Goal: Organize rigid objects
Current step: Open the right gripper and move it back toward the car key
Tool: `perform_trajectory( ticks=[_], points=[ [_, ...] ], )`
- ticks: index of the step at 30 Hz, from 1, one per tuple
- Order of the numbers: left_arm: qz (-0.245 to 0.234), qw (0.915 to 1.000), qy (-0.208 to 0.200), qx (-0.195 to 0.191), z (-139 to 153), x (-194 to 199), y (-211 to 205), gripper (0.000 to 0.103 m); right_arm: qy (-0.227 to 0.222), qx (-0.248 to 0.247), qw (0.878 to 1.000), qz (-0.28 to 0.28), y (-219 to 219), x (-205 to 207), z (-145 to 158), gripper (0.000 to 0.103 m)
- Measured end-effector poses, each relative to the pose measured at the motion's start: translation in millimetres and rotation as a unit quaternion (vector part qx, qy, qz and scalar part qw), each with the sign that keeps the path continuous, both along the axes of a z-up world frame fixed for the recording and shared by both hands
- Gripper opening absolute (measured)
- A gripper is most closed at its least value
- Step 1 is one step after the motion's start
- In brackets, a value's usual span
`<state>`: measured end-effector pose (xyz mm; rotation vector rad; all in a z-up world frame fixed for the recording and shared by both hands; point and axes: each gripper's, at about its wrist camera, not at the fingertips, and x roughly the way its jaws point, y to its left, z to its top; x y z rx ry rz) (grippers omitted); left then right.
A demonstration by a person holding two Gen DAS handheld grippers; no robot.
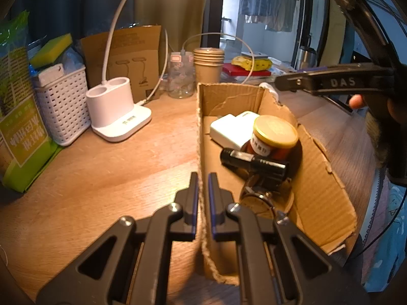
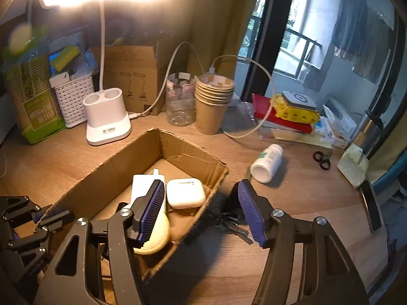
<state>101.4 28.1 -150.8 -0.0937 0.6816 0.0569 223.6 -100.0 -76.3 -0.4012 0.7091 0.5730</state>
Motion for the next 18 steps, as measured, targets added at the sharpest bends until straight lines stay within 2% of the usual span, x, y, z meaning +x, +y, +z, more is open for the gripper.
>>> perform_trajectory(
  ticks=[9,18],
  points=[
    [0.003,1.0,0.002,0.008,-1.1,1.0,-1.2,0.007,0.002,0.025,0.999,-0.042,-34.9,14.4,-1.8,0.064],
    [0.002,1.0,0.003,0.006,-1.3,0.8,-1.4,0.007,0.027,0.045,0.996,-0.079,-61.9,38.7,-26.6,0.064]
  ],
)
